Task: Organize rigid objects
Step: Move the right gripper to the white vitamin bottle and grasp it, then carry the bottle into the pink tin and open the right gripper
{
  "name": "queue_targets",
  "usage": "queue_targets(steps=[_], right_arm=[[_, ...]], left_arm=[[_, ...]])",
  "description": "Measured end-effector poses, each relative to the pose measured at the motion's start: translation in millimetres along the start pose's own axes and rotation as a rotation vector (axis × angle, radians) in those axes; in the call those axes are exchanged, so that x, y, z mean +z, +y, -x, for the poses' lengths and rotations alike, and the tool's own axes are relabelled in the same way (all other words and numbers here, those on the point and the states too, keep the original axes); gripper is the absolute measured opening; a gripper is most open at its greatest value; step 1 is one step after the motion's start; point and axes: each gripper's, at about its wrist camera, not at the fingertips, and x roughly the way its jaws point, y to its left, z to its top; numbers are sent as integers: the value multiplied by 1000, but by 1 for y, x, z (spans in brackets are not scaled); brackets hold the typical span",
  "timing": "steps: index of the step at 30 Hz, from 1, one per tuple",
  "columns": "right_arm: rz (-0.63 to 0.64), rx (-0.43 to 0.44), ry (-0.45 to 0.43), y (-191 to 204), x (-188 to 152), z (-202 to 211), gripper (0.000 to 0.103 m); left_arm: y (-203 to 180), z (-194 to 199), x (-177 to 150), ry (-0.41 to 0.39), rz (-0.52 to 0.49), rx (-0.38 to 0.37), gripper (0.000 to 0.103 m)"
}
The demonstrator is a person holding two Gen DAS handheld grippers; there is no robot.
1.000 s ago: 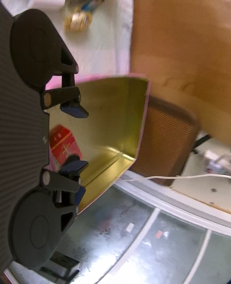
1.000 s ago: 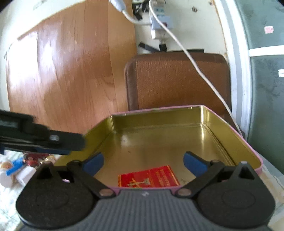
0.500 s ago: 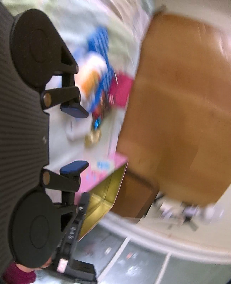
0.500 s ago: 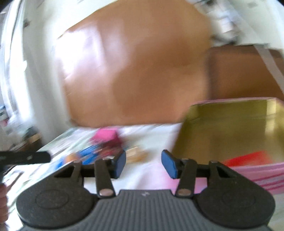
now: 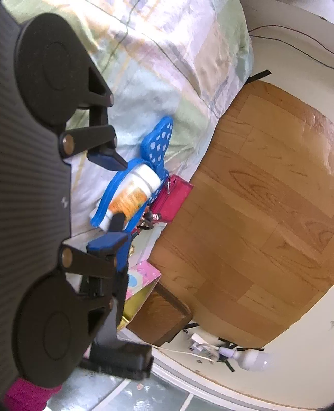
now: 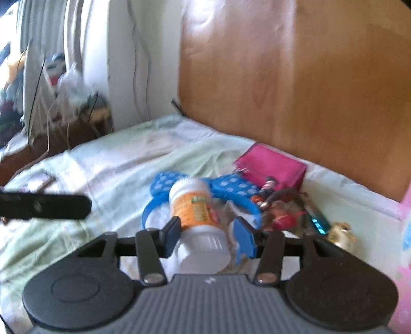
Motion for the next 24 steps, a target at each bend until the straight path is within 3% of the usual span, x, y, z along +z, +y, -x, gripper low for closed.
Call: queue_targets(steps=[3,6,12,20,22,24], right_arm=[[115,-51,24,19,-8,-11,59],[174,-91,1,31,-14,-8,53],[160,-107,-105,25,-26,43,53],[67,11,-22,-12,-81,114,53],[45,4,-15,-21,-95,132,53],[22,-45,-20,-32,-107,148,53]], left_arm=[[6,-1,0,1,18,-10,56],[9,-3,-1,5,27,-10,56],[0,1,-2,-1,15,-21,56],[-41,-16,-16,82,-77,-100,56],[-54,-27,-22,126,-98,-128,67],[-67,-38,-29,166,-113,-159,69]])
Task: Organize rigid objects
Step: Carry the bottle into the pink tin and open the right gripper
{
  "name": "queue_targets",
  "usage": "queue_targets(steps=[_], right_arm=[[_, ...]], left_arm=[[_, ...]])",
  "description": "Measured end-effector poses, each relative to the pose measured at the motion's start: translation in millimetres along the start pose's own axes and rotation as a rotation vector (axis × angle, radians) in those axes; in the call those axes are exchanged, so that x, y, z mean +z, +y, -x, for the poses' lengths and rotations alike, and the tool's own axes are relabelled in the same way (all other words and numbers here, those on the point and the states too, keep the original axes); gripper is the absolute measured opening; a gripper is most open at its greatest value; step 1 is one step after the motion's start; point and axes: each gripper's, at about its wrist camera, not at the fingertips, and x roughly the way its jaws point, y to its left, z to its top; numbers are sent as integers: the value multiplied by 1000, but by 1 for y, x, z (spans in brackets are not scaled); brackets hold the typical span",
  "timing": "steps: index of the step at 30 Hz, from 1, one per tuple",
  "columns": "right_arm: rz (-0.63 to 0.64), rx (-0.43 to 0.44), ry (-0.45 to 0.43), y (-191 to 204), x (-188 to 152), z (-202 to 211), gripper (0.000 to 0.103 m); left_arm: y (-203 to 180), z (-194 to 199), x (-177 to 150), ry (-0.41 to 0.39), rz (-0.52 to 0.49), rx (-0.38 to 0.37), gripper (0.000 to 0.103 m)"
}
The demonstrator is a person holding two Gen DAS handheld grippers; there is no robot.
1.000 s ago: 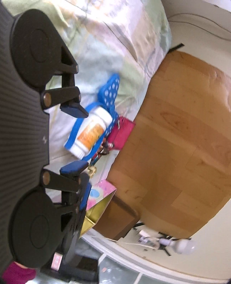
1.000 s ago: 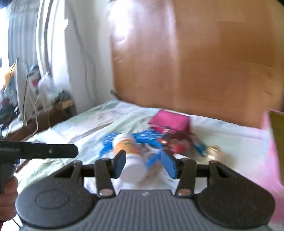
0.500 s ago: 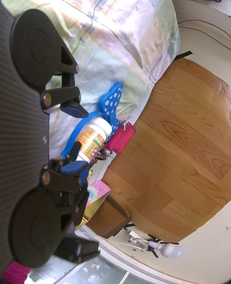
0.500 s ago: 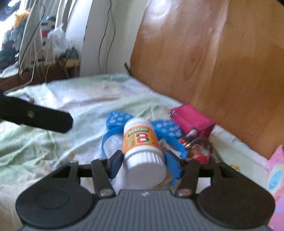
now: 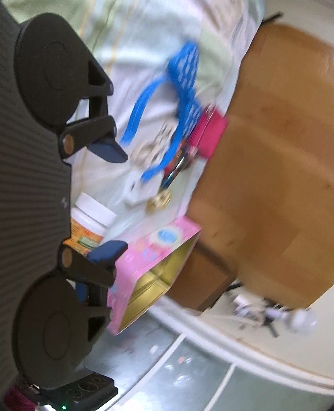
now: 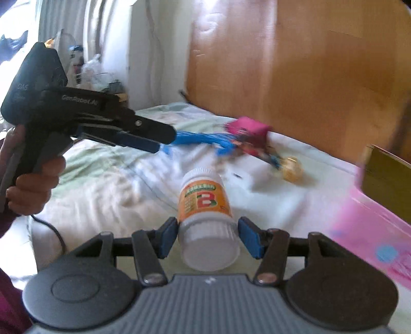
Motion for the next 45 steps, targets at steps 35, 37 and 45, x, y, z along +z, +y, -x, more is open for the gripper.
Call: queue_targets(steps=[35,37,45], right_arm=[[-245,-375,-237,-101,2,59,52],[-280,-395,-230,-118,3,55,52],[-352,-395,-166,-148,-1,19,55]], left_arm=[[-172,-183,76,99,-385,-173,65],[-177,-206,79,118,-395,-163,65],[-168,-266,71,219,-368,-54,71]])
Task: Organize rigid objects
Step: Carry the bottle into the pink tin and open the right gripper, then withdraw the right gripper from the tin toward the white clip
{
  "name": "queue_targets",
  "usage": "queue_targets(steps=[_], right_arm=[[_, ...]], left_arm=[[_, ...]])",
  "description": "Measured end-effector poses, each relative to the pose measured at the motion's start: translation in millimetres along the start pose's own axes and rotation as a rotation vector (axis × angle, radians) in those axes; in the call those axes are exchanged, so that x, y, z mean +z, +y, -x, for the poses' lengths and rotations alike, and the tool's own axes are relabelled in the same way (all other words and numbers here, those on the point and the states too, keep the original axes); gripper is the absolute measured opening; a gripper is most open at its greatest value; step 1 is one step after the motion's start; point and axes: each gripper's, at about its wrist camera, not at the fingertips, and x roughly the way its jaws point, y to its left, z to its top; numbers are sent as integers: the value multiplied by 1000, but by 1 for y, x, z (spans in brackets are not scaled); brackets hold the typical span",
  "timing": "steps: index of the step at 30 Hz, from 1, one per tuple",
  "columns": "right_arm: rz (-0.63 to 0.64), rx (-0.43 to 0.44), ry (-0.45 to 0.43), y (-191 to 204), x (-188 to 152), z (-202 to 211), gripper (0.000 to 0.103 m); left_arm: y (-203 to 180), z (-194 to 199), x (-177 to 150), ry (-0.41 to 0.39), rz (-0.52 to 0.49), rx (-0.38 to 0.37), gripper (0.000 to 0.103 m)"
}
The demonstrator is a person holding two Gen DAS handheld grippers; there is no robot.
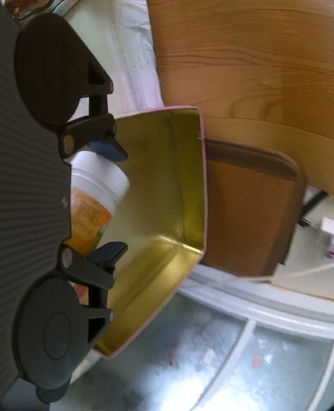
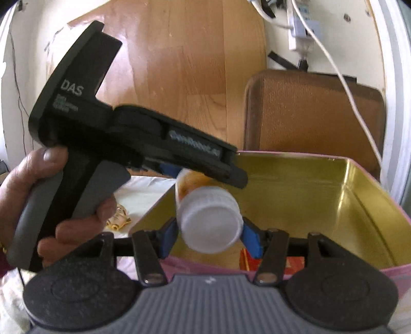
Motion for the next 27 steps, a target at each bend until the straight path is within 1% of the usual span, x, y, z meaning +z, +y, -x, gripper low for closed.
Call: queue_targets(steps=[2,5,10,15,17,21,27], right_arm=[[-13,-4,-2,-1,-2,-6,57],[-41,13,-12,-2,-4,-5,58],[-60,8,-44,-7,-3,9,58],[-95,-1,-75,-8,-6,28,58],[-115,-5,-85,-4,-8,35,58],[-164,-1,-101,7,-13,51,59],[-185,7,-105,34,-20,63,59]], left_arm=[[-1,-2,-2,3,-4,15,71],[-5,9,-2,-29,-18,51,72],[-8,44,-4,-87,-15,126,72],[-8,92,-20,-153,-29,219,73],[-4,105,-27,-160,-22,254,73],[7,126,-47,-142,-13,303,75],[26,156,-76,-125,21,377,76]])
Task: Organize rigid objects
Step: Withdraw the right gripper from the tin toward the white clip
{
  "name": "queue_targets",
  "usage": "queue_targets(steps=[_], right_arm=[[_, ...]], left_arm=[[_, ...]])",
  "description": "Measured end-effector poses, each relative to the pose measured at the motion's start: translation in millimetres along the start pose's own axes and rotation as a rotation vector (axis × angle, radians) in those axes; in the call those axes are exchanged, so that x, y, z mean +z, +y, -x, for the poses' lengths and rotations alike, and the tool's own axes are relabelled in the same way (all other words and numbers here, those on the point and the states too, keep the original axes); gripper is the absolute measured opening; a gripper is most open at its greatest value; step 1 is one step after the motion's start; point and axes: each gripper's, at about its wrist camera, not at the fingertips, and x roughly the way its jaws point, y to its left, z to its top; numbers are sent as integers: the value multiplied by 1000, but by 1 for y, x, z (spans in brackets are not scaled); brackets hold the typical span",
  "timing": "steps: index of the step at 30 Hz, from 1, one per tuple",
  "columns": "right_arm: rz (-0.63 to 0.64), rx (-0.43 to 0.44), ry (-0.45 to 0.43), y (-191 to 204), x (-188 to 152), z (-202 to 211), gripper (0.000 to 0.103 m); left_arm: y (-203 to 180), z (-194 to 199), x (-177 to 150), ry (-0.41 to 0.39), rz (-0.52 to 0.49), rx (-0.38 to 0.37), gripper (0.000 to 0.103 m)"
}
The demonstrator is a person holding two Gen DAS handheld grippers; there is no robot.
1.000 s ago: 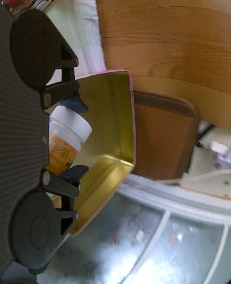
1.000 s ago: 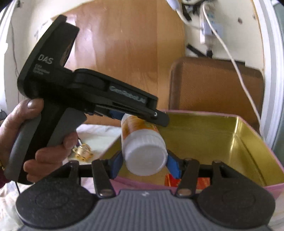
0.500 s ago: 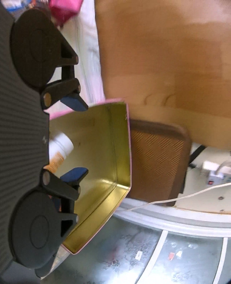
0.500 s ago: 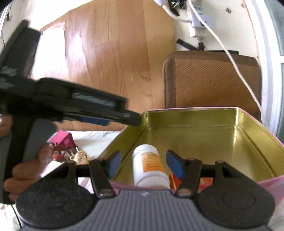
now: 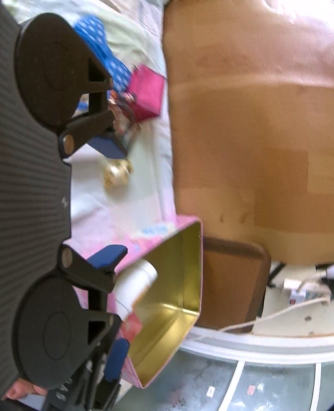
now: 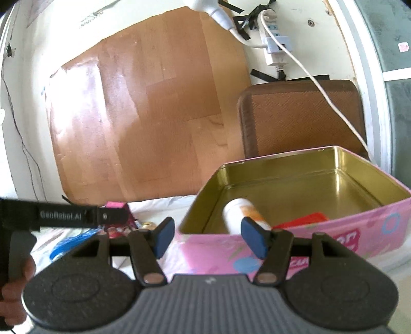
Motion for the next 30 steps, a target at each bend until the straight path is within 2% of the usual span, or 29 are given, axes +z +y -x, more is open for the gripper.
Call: queue_targets(steps=[5,8,12,19,24,27,30], right_arm=[[8,33,27,25,-15,-2,59],[16,45,54,38,-26,-7,62],[52,61,93,55,-39,-16,62],[94,52,87,75,-47,-23,67],[117,38,76,79,-49,-26,76],[122,40,69,81,-50,-26,77],[140,47,78,86,-51,-29,77]], left_arm=[[25,10,-18,16,29,69,76],[39,15,-32,26,52,100,76],[55,18,-47,39,73,126,76],[74,20,-60,35,114,155,76],[82,32,-71,-57,106,139,77],[83,40,-81,-109,92,154,85],[85,50,-88,-173,76,202,91]])
